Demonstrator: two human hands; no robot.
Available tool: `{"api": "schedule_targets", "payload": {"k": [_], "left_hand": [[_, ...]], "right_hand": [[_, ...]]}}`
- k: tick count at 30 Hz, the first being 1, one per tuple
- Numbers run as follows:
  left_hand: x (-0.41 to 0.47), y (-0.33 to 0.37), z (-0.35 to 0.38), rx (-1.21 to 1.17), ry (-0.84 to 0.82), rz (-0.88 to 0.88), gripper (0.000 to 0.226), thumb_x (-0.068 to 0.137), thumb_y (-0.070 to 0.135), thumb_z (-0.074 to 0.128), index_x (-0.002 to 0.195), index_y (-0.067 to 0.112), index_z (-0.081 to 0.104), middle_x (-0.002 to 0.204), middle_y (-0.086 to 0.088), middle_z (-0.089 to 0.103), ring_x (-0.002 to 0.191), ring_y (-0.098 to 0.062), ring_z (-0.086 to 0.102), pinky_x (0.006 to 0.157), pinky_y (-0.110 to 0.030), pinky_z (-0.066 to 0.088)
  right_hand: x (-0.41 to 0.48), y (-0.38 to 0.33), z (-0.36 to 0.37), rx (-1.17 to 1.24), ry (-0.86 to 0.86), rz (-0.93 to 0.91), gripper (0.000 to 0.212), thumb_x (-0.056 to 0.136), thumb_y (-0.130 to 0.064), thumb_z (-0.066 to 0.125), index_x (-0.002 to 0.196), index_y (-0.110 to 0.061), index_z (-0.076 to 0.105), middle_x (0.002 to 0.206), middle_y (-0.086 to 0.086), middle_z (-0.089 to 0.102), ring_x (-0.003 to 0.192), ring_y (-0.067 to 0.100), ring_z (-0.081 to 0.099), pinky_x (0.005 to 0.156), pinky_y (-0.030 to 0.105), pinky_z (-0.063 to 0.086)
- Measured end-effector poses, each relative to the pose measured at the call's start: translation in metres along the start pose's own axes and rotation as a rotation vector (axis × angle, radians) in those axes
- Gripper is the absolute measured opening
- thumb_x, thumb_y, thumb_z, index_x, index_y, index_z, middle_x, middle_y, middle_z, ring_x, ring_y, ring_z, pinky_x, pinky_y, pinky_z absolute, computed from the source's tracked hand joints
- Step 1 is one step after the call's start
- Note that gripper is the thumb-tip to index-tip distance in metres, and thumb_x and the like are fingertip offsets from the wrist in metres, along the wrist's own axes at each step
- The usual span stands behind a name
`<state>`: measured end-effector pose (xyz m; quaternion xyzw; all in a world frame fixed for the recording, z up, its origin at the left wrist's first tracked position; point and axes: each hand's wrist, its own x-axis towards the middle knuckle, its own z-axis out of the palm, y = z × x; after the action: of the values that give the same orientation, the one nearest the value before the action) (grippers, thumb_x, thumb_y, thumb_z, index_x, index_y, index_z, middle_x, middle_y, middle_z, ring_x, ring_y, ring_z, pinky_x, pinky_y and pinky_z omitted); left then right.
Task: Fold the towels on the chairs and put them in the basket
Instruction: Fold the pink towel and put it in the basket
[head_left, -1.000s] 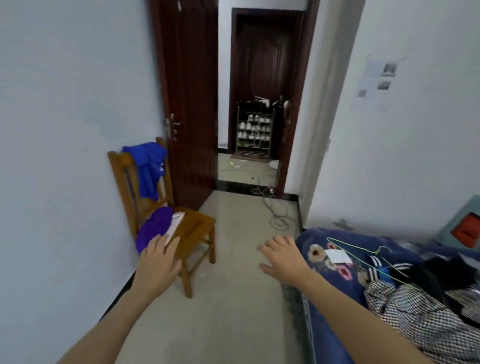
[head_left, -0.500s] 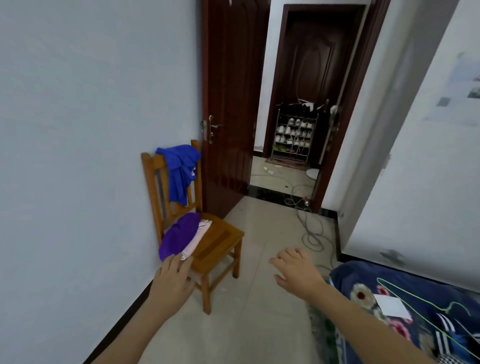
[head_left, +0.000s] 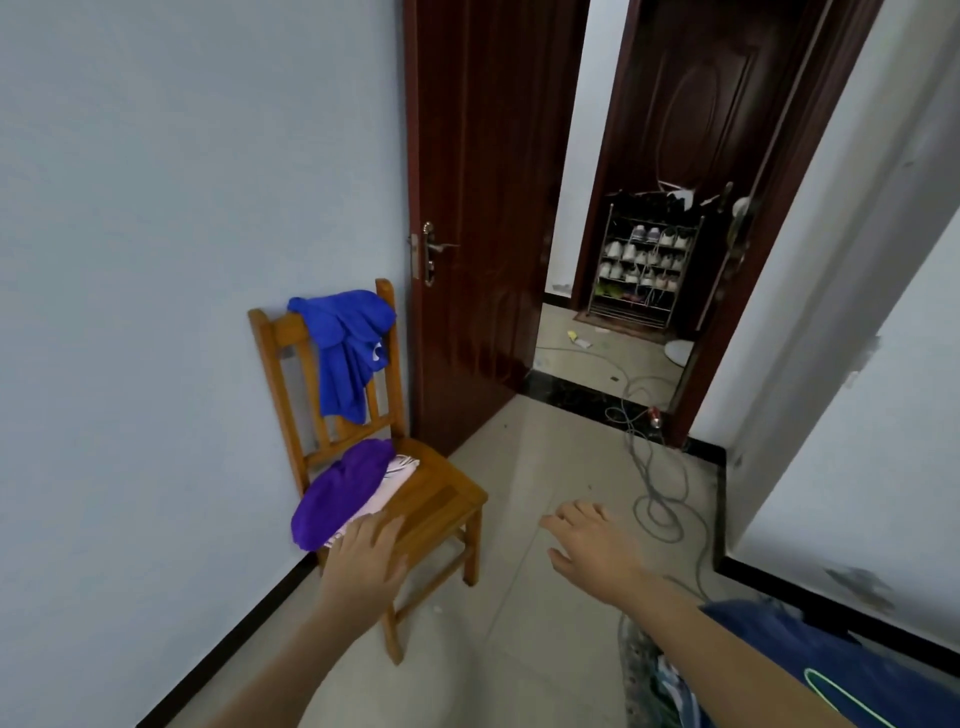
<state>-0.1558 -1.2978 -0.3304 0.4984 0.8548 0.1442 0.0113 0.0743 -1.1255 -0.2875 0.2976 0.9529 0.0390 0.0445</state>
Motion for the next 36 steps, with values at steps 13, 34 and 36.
{"api": "schedule_targets", "payload": {"k": [13, 34, 36], "left_hand": [[0.161, -0.044, 0.044, -0.024, -0.002, -0.183, 0.045, 0.095, 0.037, 0.044, 0.138, 0.025, 0.038, 0.144, 0.003, 0.040, 0.132, -0.018, 0.035, 0.108, -0.034, 0.034], [0.359, -0.044, 0.121, -0.094, 0.019, -0.431, 0.040, 0.094, 0.033, 0.047, 0.133, 0.023, 0.045, 0.137, 0.003, 0.049, 0.123, -0.013, 0.044, 0.101, -0.027, 0.037], [0.368, -0.039, 0.128, -0.081, 0.038, -0.521, 0.040, 0.094, 0.033, 0.047, 0.132, 0.021, 0.046, 0.136, 0.001, 0.050, 0.122, -0.015, 0.045, 0.100, -0.028, 0.039]], "right_hand": [[0.185, 0.063, 0.019, 0.018, -0.006, -0.113, 0.037, 0.094, -0.026, 0.036, 0.129, -0.016, 0.045, 0.126, 0.006, 0.048, 0.120, 0.023, 0.038, 0.101, 0.036, 0.026], [0.460, 0.166, 0.047, 0.110, -0.089, -0.301, 0.038, 0.096, -0.026, 0.039, 0.133, -0.018, 0.042, 0.132, 0.005, 0.044, 0.123, 0.019, 0.036, 0.099, 0.031, 0.026], [0.491, 0.169, 0.054, 0.111, -0.115, -0.373, 0.038, 0.096, -0.027, 0.041, 0.133, -0.017, 0.041, 0.131, 0.005, 0.044, 0.123, 0.020, 0.037, 0.099, 0.033, 0.029]]}}
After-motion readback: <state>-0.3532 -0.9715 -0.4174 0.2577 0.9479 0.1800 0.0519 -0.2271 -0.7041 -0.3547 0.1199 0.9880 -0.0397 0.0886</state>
